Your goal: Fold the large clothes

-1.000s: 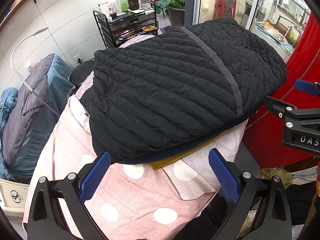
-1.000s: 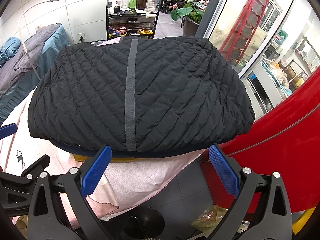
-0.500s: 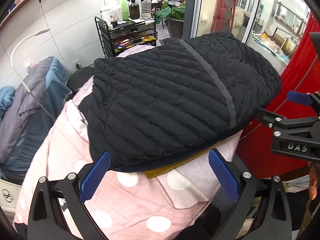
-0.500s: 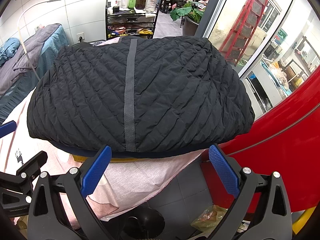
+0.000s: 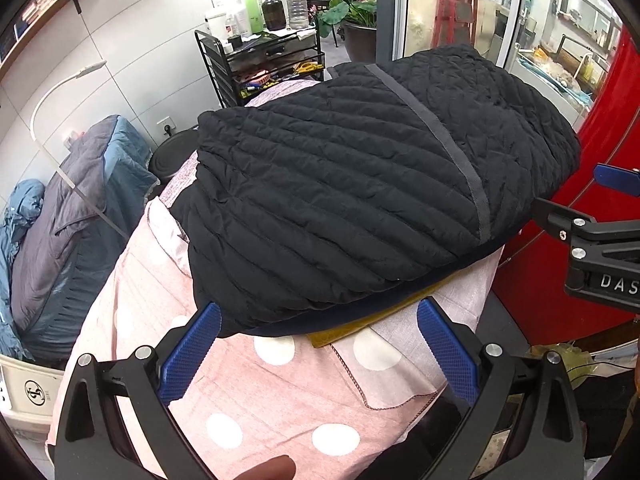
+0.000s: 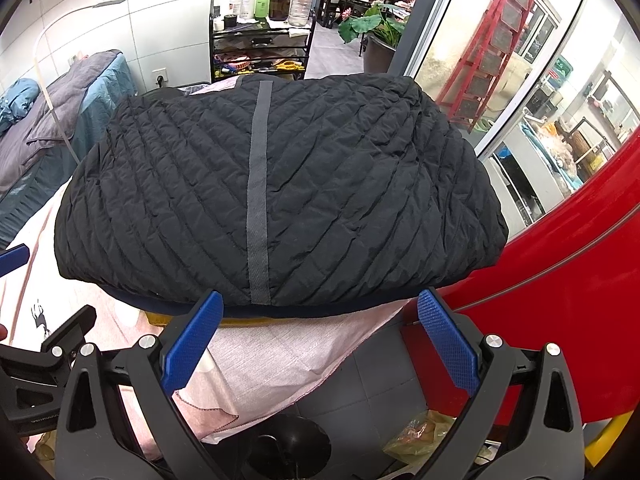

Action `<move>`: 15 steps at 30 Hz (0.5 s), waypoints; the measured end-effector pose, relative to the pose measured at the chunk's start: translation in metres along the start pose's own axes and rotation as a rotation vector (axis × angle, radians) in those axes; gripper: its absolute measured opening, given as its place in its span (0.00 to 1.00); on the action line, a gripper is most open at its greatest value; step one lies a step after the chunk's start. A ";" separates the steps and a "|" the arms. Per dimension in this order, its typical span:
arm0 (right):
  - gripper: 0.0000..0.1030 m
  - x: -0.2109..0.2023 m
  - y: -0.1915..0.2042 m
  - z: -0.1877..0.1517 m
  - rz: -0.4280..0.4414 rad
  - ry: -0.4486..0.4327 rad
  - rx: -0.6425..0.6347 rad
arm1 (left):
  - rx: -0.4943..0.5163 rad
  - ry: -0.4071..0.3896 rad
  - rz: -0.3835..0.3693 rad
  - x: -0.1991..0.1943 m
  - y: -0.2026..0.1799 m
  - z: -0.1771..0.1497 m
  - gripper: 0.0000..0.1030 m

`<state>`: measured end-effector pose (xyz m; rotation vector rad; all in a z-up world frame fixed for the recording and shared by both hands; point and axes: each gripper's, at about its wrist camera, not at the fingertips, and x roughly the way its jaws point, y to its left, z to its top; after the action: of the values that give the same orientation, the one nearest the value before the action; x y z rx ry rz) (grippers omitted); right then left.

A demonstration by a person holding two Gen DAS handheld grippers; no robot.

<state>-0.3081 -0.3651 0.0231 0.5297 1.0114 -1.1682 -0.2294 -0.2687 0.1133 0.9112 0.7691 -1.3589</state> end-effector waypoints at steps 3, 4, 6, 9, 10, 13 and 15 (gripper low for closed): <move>0.94 0.000 0.000 0.000 0.000 0.000 0.001 | -0.003 0.005 -0.002 0.001 0.000 0.000 0.94; 0.94 0.000 -0.001 0.000 0.000 0.000 0.002 | -0.003 0.005 -0.002 0.001 0.000 0.000 0.94; 0.94 0.000 0.000 0.000 0.000 -0.001 0.002 | -0.002 0.004 -0.002 0.001 0.000 0.001 0.94; 0.94 0.000 0.001 -0.001 0.000 0.000 0.001 | -0.003 0.007 0.000 0.001 0.000 0.000 0.94; 0.94 0.000 0.001 -0.001 0.000 0.000 0.000 | -0.002 0.008 0.000 0.002 0.000 0.001 0.94; 0.94 0.000 0.001 -0.001 0.002 0.000 -0.003 | -0.001 0.010 0.002 0.001 0.000 0.001 0.94; 0.94 0.000 0.002 -0.001 0.002 0.000 -0.006 | -0.001 0.010 0.002 0.001 0.000 0.001 0.94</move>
<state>-0.3071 -0.3635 0.0220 0.5262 1.0139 -1.1626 -0.2291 -0.2698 0.1125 0.9181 0.7766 -1.3532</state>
